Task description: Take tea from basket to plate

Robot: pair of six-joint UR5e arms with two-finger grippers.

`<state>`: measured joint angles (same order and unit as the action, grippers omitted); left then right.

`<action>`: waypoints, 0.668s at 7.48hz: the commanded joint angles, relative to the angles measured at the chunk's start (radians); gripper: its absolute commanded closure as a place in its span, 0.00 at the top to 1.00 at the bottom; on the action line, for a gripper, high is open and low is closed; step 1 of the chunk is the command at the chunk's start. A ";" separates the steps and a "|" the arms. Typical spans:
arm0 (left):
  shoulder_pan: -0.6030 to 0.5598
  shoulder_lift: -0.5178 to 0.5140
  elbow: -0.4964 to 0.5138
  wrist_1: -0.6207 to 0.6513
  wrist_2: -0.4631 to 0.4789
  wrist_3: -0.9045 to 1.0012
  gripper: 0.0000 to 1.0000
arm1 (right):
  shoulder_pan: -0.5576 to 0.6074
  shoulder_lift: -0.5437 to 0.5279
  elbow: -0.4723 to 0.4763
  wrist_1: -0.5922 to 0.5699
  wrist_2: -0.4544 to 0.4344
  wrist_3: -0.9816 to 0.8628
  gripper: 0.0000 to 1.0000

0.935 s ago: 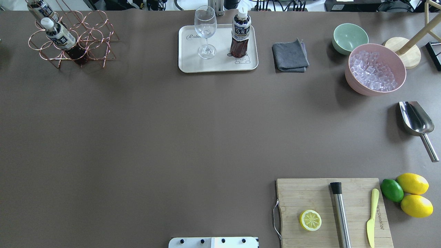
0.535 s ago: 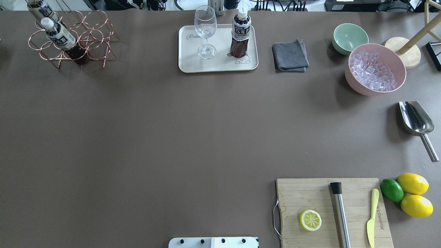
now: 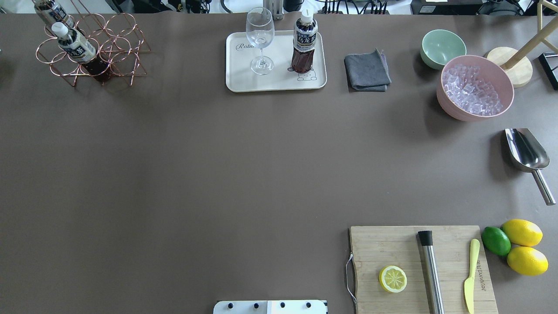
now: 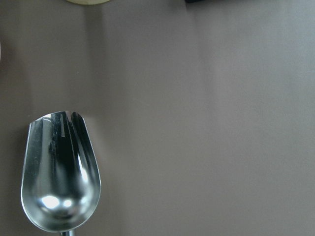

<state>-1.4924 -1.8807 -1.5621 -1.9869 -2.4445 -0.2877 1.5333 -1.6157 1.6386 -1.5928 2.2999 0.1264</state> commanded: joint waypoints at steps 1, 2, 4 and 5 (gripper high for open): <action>-0.019 0.122 0.007 0.014 -0.027 -0.058 0.98 | 0.002 0.000 0.001 0.004 -0.002 0.002 0.99; -0.017 0.138 0.019 0.020 -0.028 -0.007 0.98 | 0.002 0.000 0.000 0.004 -0.002 0.004 0.99; -0.003 0.140 0.007 0.251 0.007 0.170 0.98 | 0.013 -0.003 0.003 0.004 0.004 0.004 0.99; -0.003 0.140 -0.009 0.377 0.060 0.229 0.98 | 0.018 -0.003 0.001 0.004 0.004 0.005 0.99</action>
<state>-1.4980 -1.7439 -1.5515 -1.8170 -2.4495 -0.1874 1.5435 -1.6187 1.6397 -1.5892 2.3033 0.1304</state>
